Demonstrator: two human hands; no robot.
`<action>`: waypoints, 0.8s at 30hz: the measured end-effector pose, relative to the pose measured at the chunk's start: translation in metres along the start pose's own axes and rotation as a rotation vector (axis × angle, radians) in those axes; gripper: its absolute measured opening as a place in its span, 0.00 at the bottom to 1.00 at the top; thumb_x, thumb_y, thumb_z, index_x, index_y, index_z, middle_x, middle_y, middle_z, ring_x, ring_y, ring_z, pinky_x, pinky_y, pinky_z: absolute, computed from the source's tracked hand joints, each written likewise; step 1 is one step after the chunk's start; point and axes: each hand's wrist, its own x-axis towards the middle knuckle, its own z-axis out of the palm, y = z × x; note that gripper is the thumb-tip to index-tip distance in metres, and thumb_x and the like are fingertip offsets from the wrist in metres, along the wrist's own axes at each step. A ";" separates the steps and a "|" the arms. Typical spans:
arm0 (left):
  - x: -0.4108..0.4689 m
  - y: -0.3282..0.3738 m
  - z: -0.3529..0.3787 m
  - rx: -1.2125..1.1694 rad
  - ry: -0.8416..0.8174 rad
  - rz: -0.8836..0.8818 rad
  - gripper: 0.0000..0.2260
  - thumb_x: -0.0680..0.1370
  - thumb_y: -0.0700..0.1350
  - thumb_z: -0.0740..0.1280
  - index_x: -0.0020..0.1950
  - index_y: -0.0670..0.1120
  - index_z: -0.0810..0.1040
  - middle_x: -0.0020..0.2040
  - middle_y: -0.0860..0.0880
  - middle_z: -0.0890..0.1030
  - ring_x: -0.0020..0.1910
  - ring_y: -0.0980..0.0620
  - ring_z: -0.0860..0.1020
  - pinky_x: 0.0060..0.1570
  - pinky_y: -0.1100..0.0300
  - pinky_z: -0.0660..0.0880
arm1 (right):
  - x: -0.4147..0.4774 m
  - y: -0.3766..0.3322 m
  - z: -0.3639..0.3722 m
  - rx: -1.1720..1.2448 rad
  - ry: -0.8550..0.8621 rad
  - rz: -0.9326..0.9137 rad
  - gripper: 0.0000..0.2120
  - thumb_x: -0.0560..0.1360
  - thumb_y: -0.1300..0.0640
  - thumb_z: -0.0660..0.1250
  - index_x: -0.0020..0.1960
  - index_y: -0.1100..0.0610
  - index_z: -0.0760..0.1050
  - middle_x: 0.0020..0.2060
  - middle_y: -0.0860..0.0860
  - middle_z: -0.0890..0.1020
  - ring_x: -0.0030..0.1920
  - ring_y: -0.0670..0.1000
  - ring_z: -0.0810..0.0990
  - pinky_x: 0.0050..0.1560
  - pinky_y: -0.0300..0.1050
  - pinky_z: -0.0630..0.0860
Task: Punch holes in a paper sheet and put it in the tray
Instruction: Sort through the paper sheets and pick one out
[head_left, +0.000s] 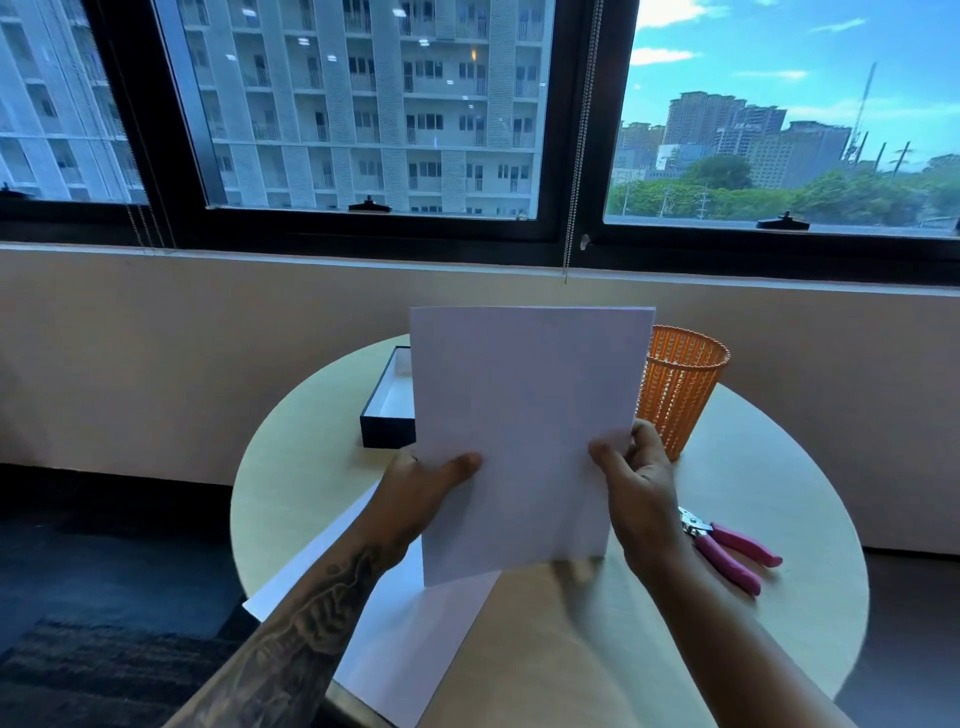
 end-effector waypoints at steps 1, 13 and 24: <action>-0.001 -0.004 0.000 0.029 -0.015 -0.022 0.02 0.77 0.48 0.73 0.49 0.54 0.83 0.49 0.53 0.86 0.52 0.49 0.83 0.50 0.55 0.80 | 0.001 0.005 0.001 0.005 0.009 0.019 0.07 0.80 0.66 0.64 0.52 0.54 0.76 0.45 0.54 0.83 0.46 0.54 0.81 0.48 0.53 0.79; 0.025 -0.018 -0.084 0.008 0.374 -0.047 0.09 0.76 0.40 0.73 0.55 0.38 0.82 0.51 0.40 0.84 0.44 0.45 0.81 0.48 0.53 0.77 | -0.003 0.057 0.000 -0.650 -0.212 0.077 0.10 0.80 0.56 0.67 0.61 0.53 0.77 0.54 0.49 0.80 0.49 0.46 0.79 0.46 0.32 0.74; 0.027 -0.048 -0.110 -0.071 0.385 -0.153 0.06 0.71 0.41 0.76 0.46 0.43 0.83 0.51 0.37 0.84 0.47 0.41 0.82 0.57 0.41 0.77 | -0.019 0.079 -0.010 -1.373 -0.504 -0.269 0.19 0.78 0.38 0.55 0.63 0.41 0.78 0.61 0.42 0.78 0.63 0.49 0.74 0.60 0.49 0.70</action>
